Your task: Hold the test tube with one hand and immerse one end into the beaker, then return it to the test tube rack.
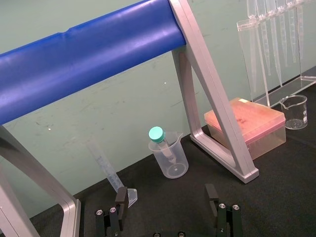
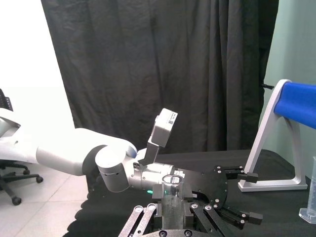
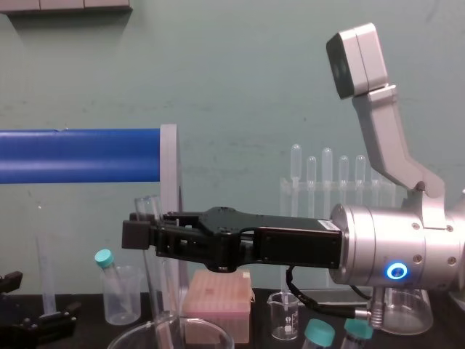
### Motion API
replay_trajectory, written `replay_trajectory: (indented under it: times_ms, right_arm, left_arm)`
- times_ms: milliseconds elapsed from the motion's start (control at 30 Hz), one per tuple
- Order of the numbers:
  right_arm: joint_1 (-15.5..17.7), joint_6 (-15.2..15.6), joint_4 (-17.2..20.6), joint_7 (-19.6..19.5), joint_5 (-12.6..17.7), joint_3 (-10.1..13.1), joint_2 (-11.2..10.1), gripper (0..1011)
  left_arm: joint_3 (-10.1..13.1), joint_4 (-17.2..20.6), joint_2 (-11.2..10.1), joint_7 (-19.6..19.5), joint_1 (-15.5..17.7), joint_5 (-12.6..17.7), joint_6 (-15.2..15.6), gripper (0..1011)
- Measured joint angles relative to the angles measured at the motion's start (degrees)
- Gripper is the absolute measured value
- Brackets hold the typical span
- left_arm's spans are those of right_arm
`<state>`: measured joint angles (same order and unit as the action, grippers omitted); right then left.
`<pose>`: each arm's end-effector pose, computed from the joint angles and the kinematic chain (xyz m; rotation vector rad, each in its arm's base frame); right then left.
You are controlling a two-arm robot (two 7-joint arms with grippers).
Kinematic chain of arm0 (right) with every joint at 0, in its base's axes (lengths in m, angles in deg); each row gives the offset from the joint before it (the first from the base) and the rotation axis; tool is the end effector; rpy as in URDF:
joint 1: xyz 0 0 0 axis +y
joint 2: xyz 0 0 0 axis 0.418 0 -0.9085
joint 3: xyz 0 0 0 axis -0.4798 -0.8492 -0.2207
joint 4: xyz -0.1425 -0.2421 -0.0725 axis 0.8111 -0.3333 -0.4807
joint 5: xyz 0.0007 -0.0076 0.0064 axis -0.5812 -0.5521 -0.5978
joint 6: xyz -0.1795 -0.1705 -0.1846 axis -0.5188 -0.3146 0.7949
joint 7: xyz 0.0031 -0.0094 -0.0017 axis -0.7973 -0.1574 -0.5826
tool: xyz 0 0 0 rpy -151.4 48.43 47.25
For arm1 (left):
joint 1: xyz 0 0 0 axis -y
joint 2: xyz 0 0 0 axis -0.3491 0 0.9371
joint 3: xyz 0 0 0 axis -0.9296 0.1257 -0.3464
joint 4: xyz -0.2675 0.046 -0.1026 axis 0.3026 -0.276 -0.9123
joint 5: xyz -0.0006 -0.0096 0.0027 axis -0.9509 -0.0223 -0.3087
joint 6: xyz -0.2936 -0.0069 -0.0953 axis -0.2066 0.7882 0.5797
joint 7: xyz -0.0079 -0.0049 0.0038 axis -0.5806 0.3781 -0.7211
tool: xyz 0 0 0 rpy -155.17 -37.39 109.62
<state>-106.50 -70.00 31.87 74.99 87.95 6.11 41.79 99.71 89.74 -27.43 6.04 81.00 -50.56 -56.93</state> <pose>0.4762 0.0621 -0.2388 0.0757 0.0109 0.0049 0.3581 0.0827 -0.3022 0.3045 -0.2852 1.2479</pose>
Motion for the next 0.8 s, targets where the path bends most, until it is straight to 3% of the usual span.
replay_trajectory:
  times_ms: [800]
  right_arm:
    - [0.0, 0.0, 0.0, 0.0, 0.0, 0.0, 0.0, 226]
  left_arm:
    - [0.0, 0.0, 0.0, 0.0, 0.0, 0.0, 0.0, 1000]
